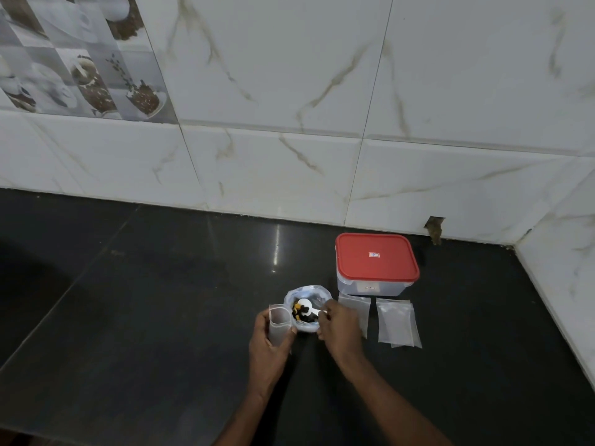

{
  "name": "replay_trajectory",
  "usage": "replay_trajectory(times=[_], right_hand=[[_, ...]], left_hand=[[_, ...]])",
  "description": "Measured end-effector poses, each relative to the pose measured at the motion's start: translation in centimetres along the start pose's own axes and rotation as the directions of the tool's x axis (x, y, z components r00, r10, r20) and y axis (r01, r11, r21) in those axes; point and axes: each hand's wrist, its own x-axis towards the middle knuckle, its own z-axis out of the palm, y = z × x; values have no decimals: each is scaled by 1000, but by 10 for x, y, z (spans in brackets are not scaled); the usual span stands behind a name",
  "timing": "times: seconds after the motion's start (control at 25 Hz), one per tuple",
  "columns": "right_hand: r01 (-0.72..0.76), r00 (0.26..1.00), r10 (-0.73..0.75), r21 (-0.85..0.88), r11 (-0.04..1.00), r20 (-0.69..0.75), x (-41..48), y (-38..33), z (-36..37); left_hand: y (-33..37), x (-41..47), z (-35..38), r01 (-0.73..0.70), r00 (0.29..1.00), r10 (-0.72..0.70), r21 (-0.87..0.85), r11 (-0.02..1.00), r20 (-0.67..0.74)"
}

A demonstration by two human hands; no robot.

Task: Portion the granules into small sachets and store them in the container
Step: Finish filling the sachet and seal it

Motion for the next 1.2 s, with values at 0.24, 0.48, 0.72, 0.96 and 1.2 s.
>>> replay_trajectory(times=[0.24, 0.48, 0.72, 0.96, 1.2], right_hand=[[-119, 983, 149, 248, 961, -106, -2, -3, 5], [-326, 915, 402, 603, 728, 9, -3, -1, -18], [-69, 978, 172, 598, 798, -116, -24, -17, -40], [660, 684, -700, -233, 714, -207, -58, -8, -22], [685, 502, -834, -484, 544, -228, -61, 21, -7]], left_hand=[[6, 0, -1, -14, 1000, 14, 0, 1000, -6], [4, 0, -3, -18, 1000, 18, 34, 999, -8], [6, 3, 2, -58, 998, 59, 82, 995, -19], [13, 4, 7, -45, 998, 47, 52, 998, -28], [12, 7, 8, -37, 999, 39, 63, 997, -30]])
